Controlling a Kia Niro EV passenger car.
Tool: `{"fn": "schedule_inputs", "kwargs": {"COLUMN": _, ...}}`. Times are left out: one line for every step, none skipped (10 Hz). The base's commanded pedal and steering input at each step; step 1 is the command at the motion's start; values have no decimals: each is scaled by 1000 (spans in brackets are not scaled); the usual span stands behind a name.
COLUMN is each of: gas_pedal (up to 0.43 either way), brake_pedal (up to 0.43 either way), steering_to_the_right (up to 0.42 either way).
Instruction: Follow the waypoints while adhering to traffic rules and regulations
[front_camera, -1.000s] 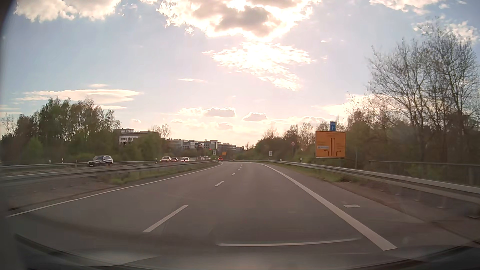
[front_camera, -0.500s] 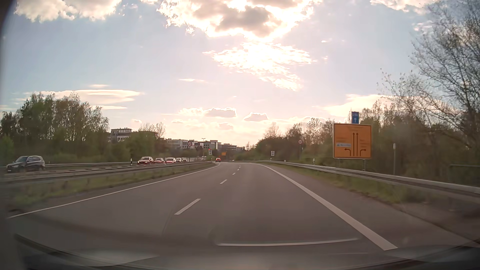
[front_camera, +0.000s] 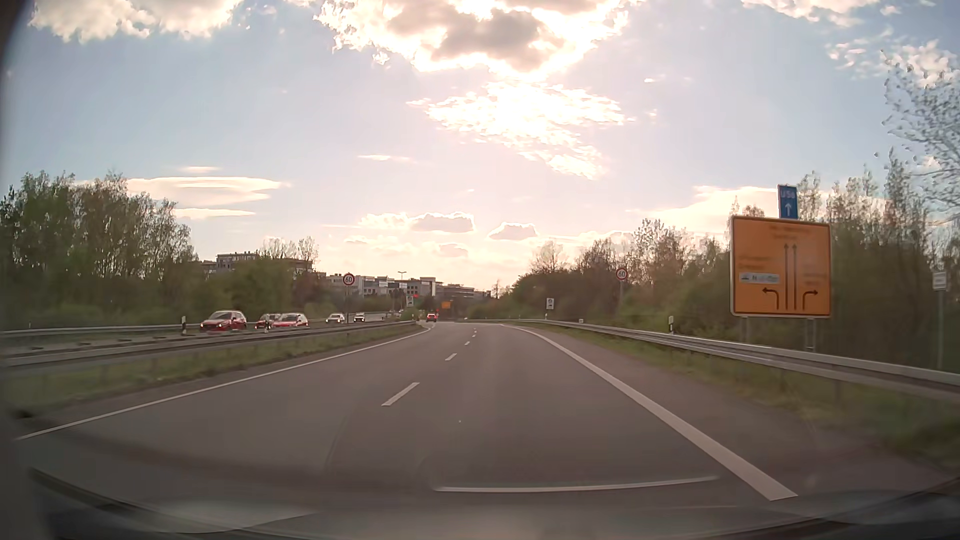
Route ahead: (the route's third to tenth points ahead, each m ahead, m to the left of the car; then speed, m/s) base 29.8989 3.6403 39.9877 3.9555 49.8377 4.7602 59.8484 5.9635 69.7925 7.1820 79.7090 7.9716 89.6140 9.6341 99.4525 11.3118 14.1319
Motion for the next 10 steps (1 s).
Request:
{"fn": "schedule_inputs", "kwargs": {"gas_pedal": 0, "brake_pedal": 0, "steering_to_the_right": -3}}
{"fn": "schedule_inputs", "kwargs": {"gas_pedal": 0, "brake_pedal": 0, "steering_to_the_right": -3}}
{"fn": "schedule_inputs", "kwargs": {"gas_pedal": 0, "brake_pedal": 0, "steering_to_the_right": -3}}
{"fn": "schedule_inputs", "kwargs": {"gas_pedal": 0, "brake_pedal": 0, "steering_to_the_right": -4}}
{"fn": "schedule_inputs", "kwargs": {"gas_pedal": 0, "brake_pedal": 0, "steering_to_the_right": -5}}
{"fn": "schedule_inputs", "kwargs": {"gas_pedal": 0, "brake_pedal": 0, "steering_to_the_right": -5}}
{"fn": "schedule_inputs", "kwargs": {"gas_pedal": 0, "brake_pedal": 0, "steering_to_the_right": -5}}
{"fn": "schedule_inputs", "kwargs": {"gas_pedal": 0, "brake_pedal": 0, "steering_to_the_right": -6}}
{"fn": "schedule_inputs", "kwargs": {"gas_pedal": 0, "brake_pedal": 0, "steering_to_the_right": -6}}
{"fn": "schedule_inputs", "kwargs": {"gas_pedal": 0, "brake_pedal": 0, "steering_to_the_right": -6}}
